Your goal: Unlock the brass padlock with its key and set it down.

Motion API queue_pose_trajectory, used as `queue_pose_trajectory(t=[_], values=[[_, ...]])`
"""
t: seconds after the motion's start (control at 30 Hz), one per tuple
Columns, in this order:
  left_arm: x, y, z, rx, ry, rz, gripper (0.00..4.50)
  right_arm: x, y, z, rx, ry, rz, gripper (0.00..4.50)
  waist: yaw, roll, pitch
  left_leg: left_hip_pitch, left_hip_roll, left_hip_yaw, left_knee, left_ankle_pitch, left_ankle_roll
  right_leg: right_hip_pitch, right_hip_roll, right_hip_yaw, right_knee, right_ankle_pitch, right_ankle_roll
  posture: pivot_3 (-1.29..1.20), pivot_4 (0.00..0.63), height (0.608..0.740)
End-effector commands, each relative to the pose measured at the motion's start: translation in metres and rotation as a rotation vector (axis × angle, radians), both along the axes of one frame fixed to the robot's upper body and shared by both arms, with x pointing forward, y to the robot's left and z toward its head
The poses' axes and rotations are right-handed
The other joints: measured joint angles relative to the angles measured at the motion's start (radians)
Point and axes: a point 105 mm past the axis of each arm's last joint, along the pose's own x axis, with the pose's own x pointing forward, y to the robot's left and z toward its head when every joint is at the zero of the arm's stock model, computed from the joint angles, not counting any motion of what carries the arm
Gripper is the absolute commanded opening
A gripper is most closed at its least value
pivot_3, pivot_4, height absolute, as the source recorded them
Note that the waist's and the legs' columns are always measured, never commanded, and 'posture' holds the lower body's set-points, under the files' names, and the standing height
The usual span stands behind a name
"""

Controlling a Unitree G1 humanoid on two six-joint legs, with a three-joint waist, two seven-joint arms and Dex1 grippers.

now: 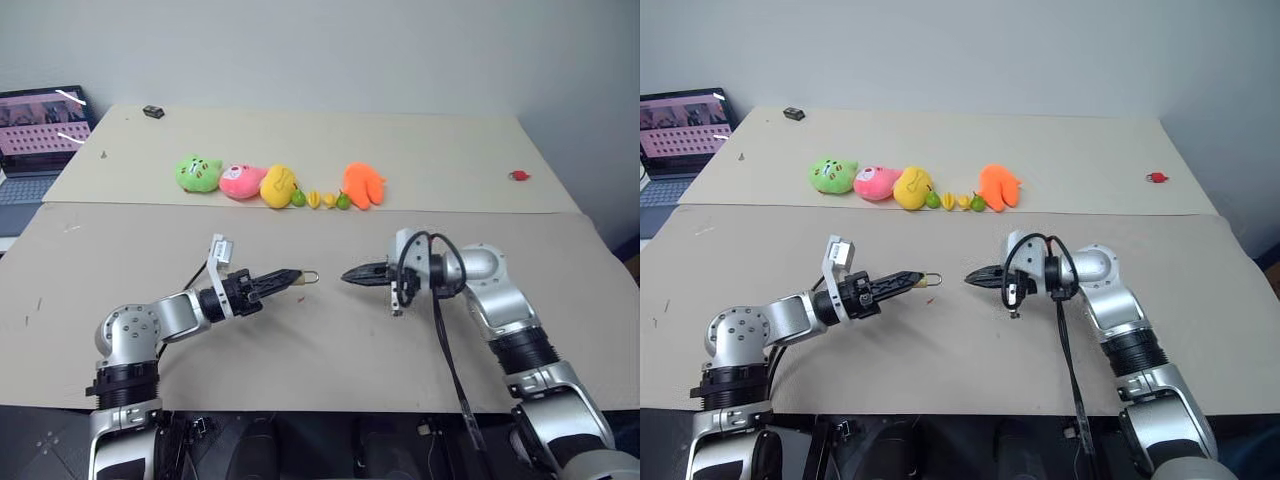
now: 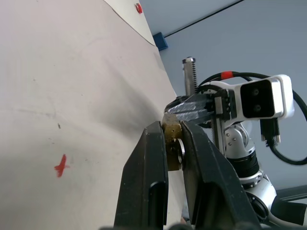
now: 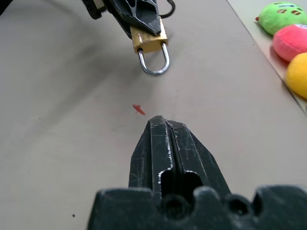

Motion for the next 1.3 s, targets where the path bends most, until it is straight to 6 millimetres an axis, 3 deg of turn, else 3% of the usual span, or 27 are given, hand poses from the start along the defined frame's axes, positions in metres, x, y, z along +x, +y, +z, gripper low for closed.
queue_pose_trajectory(t=[0.03, 0.33, 0.5, 0.7, 1.3], values=[[-0.003, -0.006, 0.008, -0.023, -0.033, -0.026, 0.01, -0.005, 0.015, 0.035, 0.078, -0.042, 0.053, 0.07, -0.001, 0.0, 0.0, 0.0, 0.0, 0.0, 0.0, 0.0, 0.0, 0.0, 0.0, 0.0, 0.0, 0.0, 0.0, 0.0, 0.15, 0.722], [-0.003, -0.007, 0.006, -0.022, -0.026, -0.028, 0.01, -0.018, 0.027, 0.069, 0.119, -0.062, 0.118, 0.07, 0.001, 0.0, 0.0, 0.0, 0.0, 0.0, 0.0, 0.0, 0.0, 0.0, 0.0, 0.0, 0.0, 0.0, 0.0, 0.0, 0.15, 0.722], [-0.002, -0.007, 0.005, -0.023, -0.025, -0.023, 0.01, -0.022, 0.031, 0.047, 0.065, -0.052, 0.135, 0.07, 0.001, 0.0, 0.0, 0.0, 0.0, 0.0, 0.0, 0.0, 0.0, 0.0, 0.0, 0.0, 0.0, 0.0, 0.0, 0.0, 0.15, 0.722], [-0.004, -0.006, 0.004, -0.02, -0.022, -0.02, 0.01, -0.013, 0.04, 0.031, 0.082, -0.006, 0.114, 0.07, 0.0, 0.0, 0.0, 0.0, 0.0, 0.0, 0.0, 0.0, 0.0, 0.0, 0.0, 0.0, 0.0, 0.0, 0.0, 0.0, 0.15, 0.722], [-0.003, -0.002, 0.011, -0.033, -0.036, 0.007, 0.01, 0.0, 0.04, 0.018, 0.041, -0.053, 0.102, 0.07, -0.001, 0.0, 0.0, 0.0, 0.0, 0.0, 0.0, 0.0, 0.0, 0.0, 0.0, 0.0, 0.0, 0.0, 0.0, 0.0, 0.15, 0.722]])
